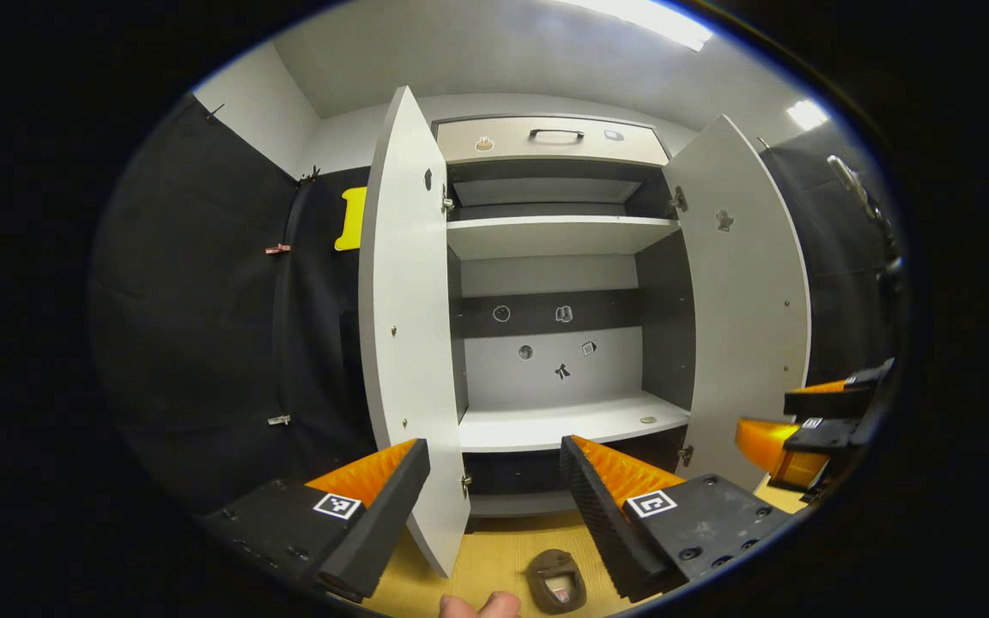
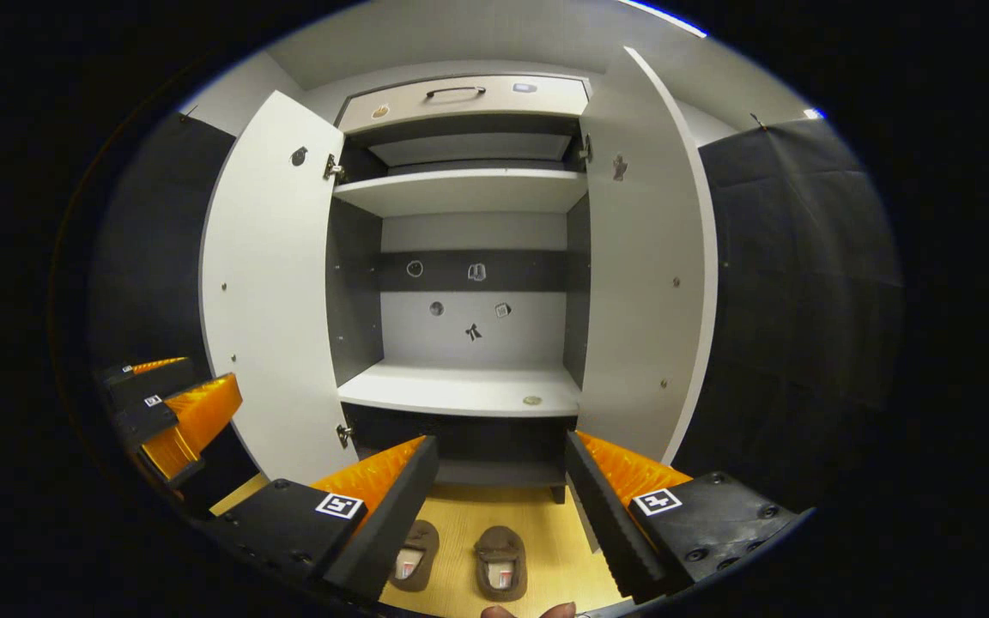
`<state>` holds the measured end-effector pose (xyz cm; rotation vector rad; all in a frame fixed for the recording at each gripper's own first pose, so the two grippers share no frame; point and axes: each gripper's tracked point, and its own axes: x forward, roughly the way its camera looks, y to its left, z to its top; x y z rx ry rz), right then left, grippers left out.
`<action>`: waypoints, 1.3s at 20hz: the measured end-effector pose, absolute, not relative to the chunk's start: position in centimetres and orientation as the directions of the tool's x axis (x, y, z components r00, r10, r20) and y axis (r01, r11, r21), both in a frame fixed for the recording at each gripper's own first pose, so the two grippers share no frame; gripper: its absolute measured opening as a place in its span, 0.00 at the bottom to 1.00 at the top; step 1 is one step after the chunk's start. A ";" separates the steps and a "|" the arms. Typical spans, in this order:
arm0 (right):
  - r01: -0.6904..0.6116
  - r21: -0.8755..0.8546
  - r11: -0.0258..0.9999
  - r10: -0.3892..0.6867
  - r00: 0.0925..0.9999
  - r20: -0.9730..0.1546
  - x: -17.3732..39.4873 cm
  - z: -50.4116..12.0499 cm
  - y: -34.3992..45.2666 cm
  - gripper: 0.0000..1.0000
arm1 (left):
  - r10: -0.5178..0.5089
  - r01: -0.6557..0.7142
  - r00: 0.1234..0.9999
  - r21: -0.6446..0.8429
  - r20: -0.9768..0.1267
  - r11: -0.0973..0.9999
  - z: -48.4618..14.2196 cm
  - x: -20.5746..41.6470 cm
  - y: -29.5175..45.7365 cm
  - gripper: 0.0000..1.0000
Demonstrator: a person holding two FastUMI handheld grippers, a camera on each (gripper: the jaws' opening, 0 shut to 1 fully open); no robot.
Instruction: Grab one shoe with the right hand and put it into the shoe cabinet, grab the other shoe with the left hand and put it into the shoe cabinet; then close the right door with the right hand and the left door with the left hand.
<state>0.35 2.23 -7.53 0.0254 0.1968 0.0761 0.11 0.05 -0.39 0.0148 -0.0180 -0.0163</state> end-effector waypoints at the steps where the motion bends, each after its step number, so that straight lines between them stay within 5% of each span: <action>1: -0.085 0.037 0.996 0.091 0.968 -0.233 0.3 -9.2 2.5 0.98 | -0.015 0.015 1.000 0.017 0.013 1.000 -0.6 0.2 0.1 0.96; 18: -0.083 0.165 0.983 0.177 0.687 -0.705 0.9 -40.6 5.4 0.99 | -0.011 0.011 1.000 0.053 -0.011 0.999 -3.2 0.4 1.4 0.96; 23: -0.042 0.183 0.982 0.166 0.652 -0.740 3.4 -46.3 5.9 0.93 | 0.008 -0.007 1.000 0.040 -0.023 0.999 -4.4 0.2 1.9 0.95; 26: -0.003 0.174 0.985 0.132 0.666 -0.735 5.7 -48.5 5.5 0.78 | 0.030 -0.029 0.998 0.033 -0.050 0.999 -5.6 0.1 2.4 0.95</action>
